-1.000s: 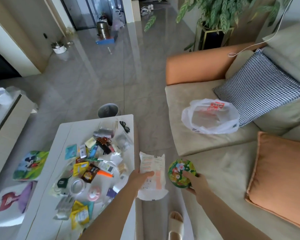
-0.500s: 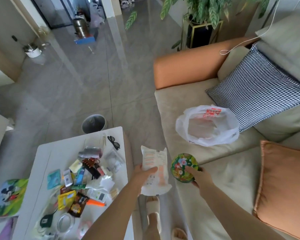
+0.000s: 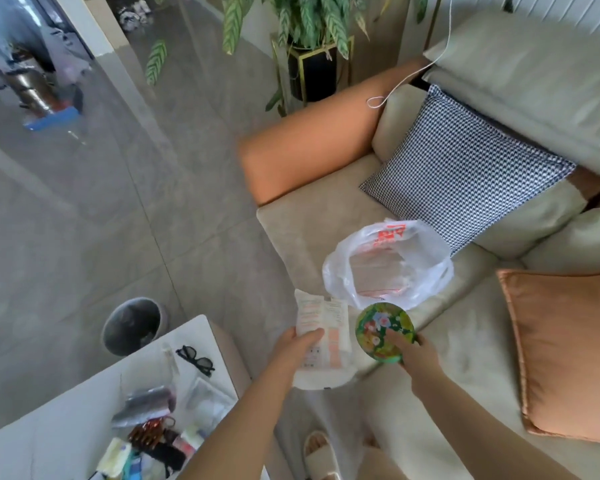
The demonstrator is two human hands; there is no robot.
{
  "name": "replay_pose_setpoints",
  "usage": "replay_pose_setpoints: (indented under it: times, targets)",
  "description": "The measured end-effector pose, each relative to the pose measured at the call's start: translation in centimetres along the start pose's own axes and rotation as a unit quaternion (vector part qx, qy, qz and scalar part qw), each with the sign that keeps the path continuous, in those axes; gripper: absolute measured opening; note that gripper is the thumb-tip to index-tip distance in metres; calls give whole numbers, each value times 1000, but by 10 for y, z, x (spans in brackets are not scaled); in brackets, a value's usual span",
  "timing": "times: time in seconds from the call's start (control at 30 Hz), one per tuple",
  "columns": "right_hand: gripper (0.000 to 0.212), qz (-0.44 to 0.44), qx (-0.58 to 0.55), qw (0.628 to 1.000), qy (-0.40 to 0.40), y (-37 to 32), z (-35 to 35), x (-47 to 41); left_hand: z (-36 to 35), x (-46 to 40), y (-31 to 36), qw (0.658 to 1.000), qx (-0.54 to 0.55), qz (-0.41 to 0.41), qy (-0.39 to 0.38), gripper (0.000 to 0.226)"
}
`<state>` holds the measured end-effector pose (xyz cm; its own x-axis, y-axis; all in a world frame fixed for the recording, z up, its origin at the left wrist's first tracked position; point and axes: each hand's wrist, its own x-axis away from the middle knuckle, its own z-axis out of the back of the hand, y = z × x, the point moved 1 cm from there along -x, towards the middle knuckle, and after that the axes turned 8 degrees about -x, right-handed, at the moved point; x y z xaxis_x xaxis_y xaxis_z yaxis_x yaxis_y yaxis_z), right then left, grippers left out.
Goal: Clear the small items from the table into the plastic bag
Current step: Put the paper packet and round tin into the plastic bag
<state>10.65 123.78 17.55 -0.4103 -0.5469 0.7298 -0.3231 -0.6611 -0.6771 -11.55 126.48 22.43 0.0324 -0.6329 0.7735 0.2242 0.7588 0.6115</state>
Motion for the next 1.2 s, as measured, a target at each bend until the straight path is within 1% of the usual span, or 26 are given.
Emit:
replay_pose_setpoints:
  times: [0.13, 0.2, 0.33, 0.43, 0.53, 0.57, 0.6, 0.7, 0.8, 0.87, 1.0, 1.1, 1.2]
  targets:
    - [48, 0, -26, 1000, 16, -22, -6, -23, -12, -28, 31, 999, -34, -23, -16, 29]
    - [48, 1, -23, 999, 29, -34, -6, -39, -22, -44, 46, 999, -44, -19, -18, 28]
    - [40, 16, 25, 998, 52, -60, 1, -76, -51, -75, 75, 998, -49, -14, -37, 27]
    - [40, 37, 65, 995, 63, -84, 7, -109, -78, -104, 96, 997, -58, -9, -44, 27]
    - [49, 66, 119, 987, 86, -105, 9, -148, -105, -139, 115, 996, -75, -6, -57, 50]
    - [51, 73, 131, 984, 92, -111, 8, -160, -113, -152, 118, 995, -81, -5, -59, 53]
    - [50, 74, 141, 982, 100, -114, 8, -172, -120, -163, 123, 995, -86, -2, -57, 51]
    - [47, 53, 171, 977, 116, -118, 6, -201, -140, -195, 132, 993, -108, 9, -51, 33]
    - [44, 46, 209, 970, 117, -116, -1, -227, -157, -225, 132, 991, -128, 19, -38, 32]
    - [44, 66, 268, 954, 115, -115, -9, -244, -165, -245, 130, 989, -148, 21, -14, 35]
    - [44, 118, 394, 906, 106, -121, -24, -274, -177, -284, 123, 983, -180, 13, 25, 42]
    - [51, 133, 432, 889, 76, -124, -29, -297, -182, -310, 113, 977, -212, 0, 33, 45]
    - [35, 138, 441, 885, 55, -116, -33, -311, -180, -324, 104, 972, -229, -1, 44, 47]
